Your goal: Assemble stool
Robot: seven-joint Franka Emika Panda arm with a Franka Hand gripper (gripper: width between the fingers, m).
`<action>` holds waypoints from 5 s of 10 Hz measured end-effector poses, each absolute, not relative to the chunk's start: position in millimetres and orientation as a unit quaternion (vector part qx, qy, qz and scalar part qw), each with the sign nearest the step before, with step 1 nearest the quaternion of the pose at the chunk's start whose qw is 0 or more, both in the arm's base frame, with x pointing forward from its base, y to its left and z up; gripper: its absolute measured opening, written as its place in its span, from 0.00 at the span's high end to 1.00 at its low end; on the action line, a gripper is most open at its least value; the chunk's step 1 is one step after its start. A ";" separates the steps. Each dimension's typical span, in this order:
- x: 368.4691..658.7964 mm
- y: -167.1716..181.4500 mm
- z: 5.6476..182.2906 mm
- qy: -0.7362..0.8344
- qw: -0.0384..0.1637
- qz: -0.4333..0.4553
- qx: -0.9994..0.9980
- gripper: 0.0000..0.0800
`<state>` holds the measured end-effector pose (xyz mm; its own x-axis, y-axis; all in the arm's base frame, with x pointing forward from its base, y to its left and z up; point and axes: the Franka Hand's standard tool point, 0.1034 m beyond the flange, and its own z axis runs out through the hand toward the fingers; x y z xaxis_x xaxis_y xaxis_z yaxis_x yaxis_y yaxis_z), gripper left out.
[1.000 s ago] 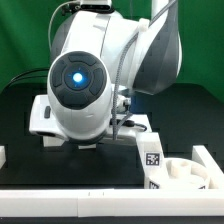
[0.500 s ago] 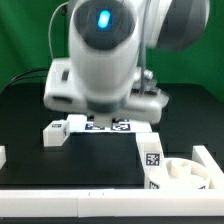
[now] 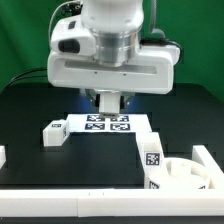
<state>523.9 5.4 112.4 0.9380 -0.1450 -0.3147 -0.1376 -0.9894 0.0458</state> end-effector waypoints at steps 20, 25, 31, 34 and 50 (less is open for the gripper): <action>636.1 95.2 128.6 -0.035 0.007 0.348 0.937 0.58; 629.1 107.2 103.4 -0.054 0.007 0.333 0.941 0.58; 634.6 107.0 93.5 -0.054 0.012 0.331 0.942 0.58; 632.7 109.0 90.8 -0.056 0.014 0.338 0.939 0.58; 633.1 127.2 103.5 -0.184 -0.044 0.114 0.975 0.19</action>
Offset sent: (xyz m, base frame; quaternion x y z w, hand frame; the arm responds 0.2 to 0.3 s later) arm 0.0000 0.0000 0.0000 0.0000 0.1938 0.0000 0.9810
